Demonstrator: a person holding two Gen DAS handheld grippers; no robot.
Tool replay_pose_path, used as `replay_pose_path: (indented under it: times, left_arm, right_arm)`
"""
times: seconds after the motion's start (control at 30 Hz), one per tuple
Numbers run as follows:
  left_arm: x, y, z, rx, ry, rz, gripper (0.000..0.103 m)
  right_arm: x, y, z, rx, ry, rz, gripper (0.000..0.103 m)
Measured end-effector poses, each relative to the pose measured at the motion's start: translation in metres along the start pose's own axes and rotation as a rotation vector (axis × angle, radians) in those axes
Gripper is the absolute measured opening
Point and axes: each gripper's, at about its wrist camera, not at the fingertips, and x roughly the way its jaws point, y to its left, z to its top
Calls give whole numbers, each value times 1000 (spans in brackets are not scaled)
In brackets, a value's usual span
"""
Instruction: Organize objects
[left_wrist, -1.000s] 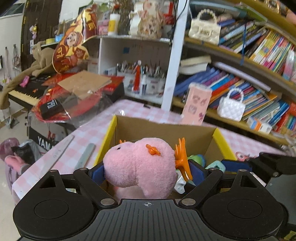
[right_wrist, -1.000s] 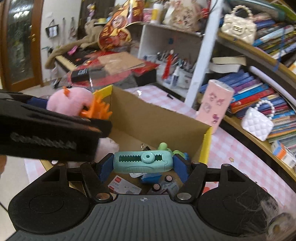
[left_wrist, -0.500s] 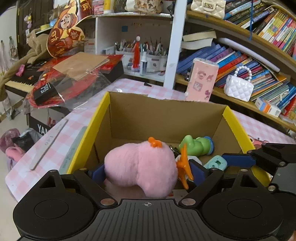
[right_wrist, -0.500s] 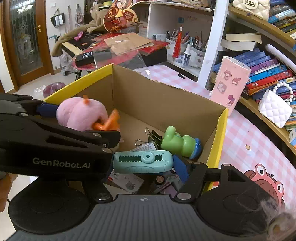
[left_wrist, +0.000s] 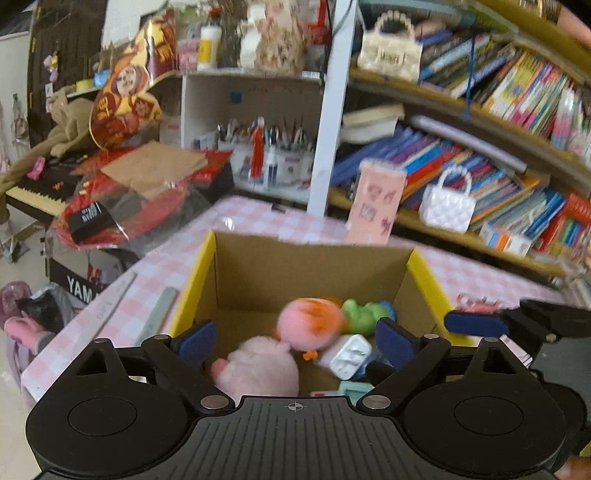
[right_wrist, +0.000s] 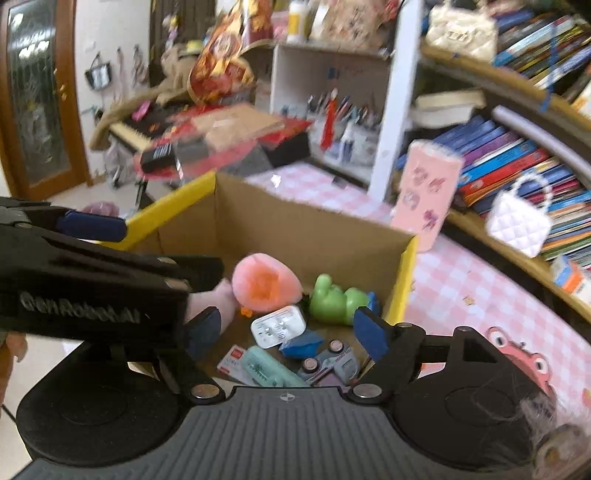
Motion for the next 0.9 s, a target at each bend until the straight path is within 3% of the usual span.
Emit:
replay_pose_path:
  times: [0.17, 0.33, 0.9]
  left_arm:
    - [-36, 1, 0, -23, -83, -37, 96]
    - [-66, -2, -10, 10, -113, -76, 97]
    - [-108, -25, -88, 154, -30, -116, 97]
  right_arm:
    - [-40, 5, -6, 64, -90, -75, 78]
    - [-79, 10, -24, 152, -125, -171, 79]
    - [-159, 31, -125, 517, -42, -490, 83]
